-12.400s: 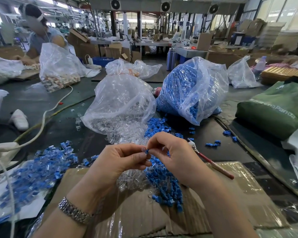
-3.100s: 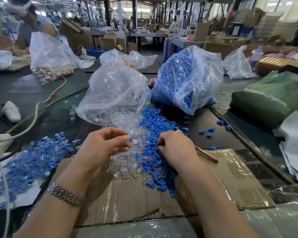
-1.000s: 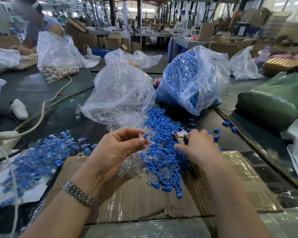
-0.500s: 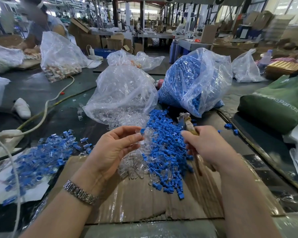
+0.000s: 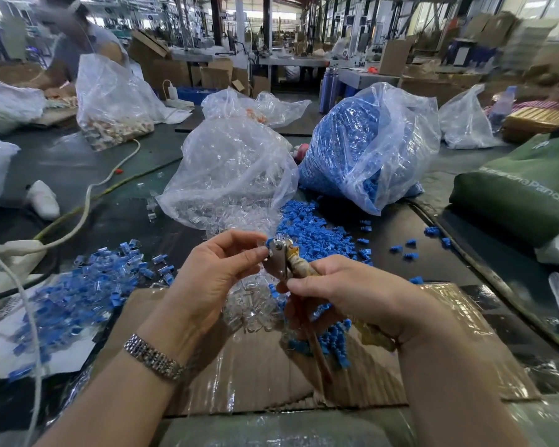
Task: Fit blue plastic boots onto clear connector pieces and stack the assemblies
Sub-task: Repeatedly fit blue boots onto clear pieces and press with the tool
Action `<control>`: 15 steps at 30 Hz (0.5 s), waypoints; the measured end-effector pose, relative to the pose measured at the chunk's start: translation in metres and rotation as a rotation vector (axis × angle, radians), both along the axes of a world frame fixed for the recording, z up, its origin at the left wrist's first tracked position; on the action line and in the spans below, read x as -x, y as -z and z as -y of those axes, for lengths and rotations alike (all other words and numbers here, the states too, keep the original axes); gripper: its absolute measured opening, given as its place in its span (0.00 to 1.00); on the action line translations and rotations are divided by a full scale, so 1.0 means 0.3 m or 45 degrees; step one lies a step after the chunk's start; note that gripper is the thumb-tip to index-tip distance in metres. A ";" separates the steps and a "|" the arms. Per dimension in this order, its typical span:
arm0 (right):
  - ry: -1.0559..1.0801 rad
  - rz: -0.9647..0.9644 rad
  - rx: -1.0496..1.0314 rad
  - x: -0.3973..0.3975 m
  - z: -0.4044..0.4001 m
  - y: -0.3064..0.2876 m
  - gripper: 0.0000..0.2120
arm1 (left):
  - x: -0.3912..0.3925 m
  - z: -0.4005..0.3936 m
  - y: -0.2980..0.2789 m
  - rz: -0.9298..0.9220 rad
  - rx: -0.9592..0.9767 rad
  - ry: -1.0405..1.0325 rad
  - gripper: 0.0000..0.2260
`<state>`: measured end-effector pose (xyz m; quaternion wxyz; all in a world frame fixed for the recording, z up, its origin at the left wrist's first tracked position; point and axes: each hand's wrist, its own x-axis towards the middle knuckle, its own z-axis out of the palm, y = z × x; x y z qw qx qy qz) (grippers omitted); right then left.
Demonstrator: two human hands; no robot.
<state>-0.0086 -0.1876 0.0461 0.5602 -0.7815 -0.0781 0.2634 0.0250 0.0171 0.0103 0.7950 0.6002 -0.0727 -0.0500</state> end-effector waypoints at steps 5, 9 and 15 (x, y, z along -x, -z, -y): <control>0.023 0.028 0.059 0.001 -0.023 0.006 0.15 | 0.000 0.000 0.004 0.062 -0.111 -0.023 0.13; 0.058 0.115 0.130 -0.004 -0.049 0.020 0.18 | -0.001 0.001 0.000 0.052 -0.108 -0.070 0.11; 0.086 0.024 -0.004 -0.006 -0.061 0.025 0.17 | 0.002 -0.006 -0.001 0.056 -0.073 -0.065 0.09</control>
